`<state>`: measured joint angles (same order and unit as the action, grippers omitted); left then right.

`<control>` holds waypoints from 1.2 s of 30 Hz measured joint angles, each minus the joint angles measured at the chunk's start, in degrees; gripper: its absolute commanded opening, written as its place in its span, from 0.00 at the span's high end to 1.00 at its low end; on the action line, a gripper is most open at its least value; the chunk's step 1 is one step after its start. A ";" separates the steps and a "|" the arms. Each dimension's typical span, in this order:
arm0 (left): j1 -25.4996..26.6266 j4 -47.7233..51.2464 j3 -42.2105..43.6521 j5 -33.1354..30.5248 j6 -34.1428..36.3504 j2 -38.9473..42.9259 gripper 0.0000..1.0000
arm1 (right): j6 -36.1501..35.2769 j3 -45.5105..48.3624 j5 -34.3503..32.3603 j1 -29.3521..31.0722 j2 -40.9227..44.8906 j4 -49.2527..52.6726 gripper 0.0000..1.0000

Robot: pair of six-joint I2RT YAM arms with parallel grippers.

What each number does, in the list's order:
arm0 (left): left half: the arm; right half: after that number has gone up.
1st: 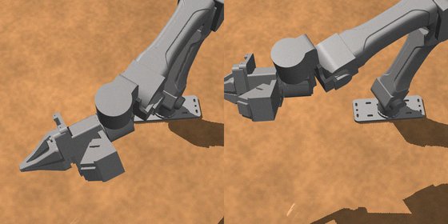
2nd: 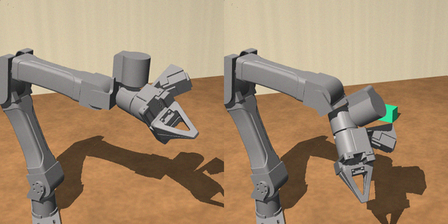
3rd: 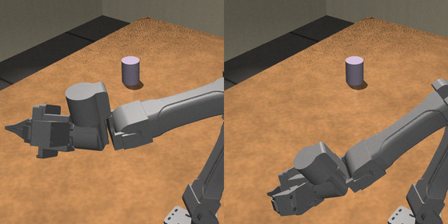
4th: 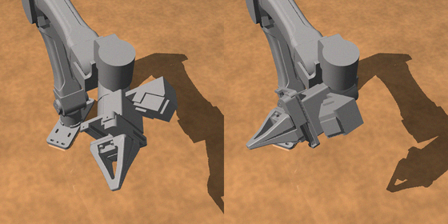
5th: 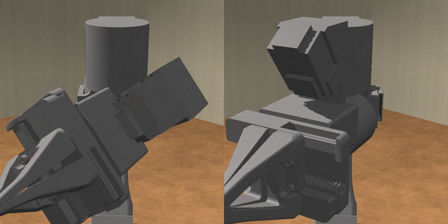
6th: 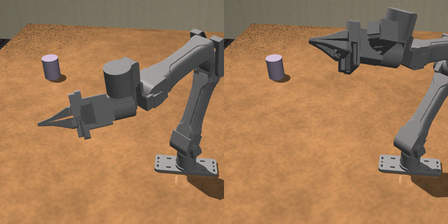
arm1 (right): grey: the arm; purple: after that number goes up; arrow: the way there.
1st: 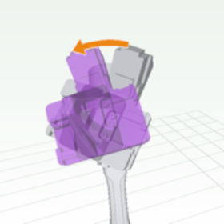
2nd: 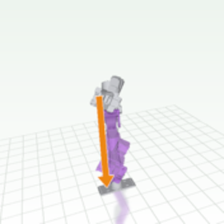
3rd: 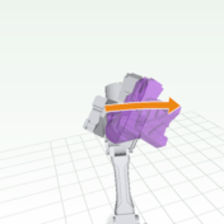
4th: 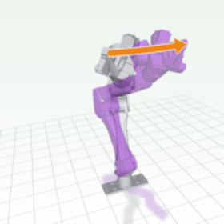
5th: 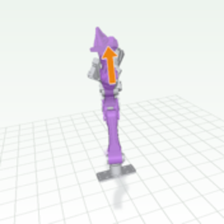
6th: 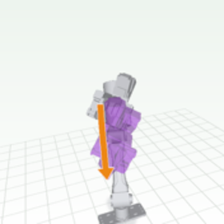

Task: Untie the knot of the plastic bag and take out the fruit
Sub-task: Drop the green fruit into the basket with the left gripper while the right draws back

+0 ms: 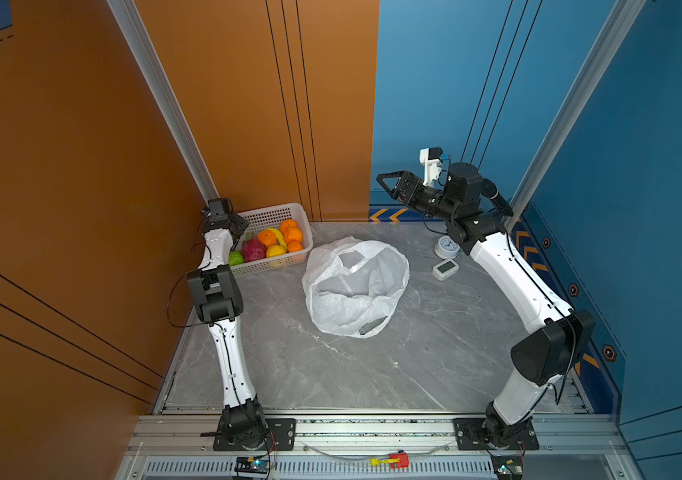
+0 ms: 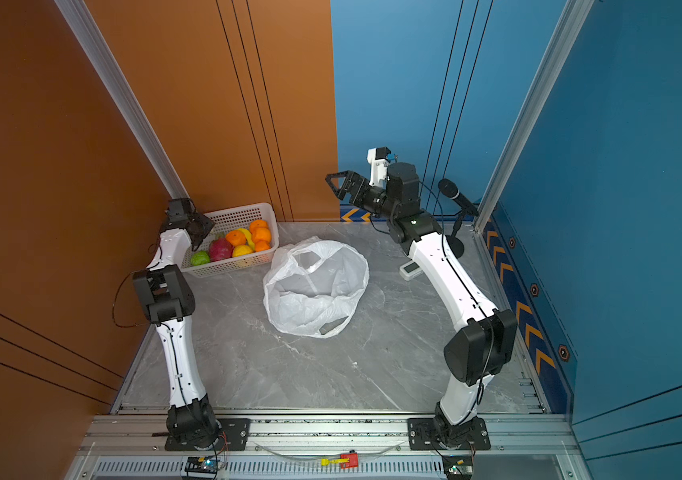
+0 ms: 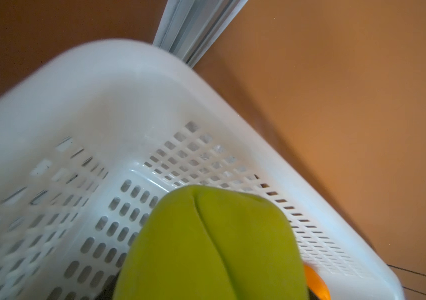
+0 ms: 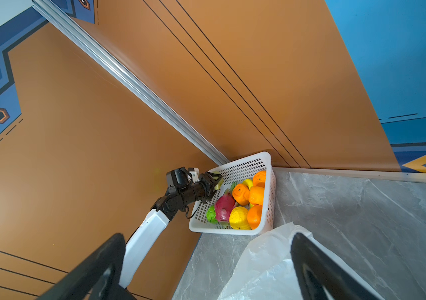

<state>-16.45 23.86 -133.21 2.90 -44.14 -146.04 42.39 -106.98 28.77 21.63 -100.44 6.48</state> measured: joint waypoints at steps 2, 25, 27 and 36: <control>-0.11 0.37 0.00 0.00 -0.63 -1.27 0.35 | 0.00 -0.92 -0.02 0.46 -0.20 0.55 0.00; 2.27 -0.31 7.34 0.07 3.08 6.45 0.02 | -0.59 -3.58 -2.03 5.05 -0.63 5.70 0.00; 3.50 -0.90 7.87 0.00 5.29 8.22 0.02 | -0.59 -4.11 -2.05 5.49 -0.66 6.86 0.00; 9.77 -5.77 20.92 -2.21 14.05 20.96 0.02 | -1.53 -5.77 -4.83 6.25 -0.59 10.93 0.00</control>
<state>-6.68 18.09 -112.29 0.69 -30.09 -125.08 40.86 -112.75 23.94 27.88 -101.03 17.41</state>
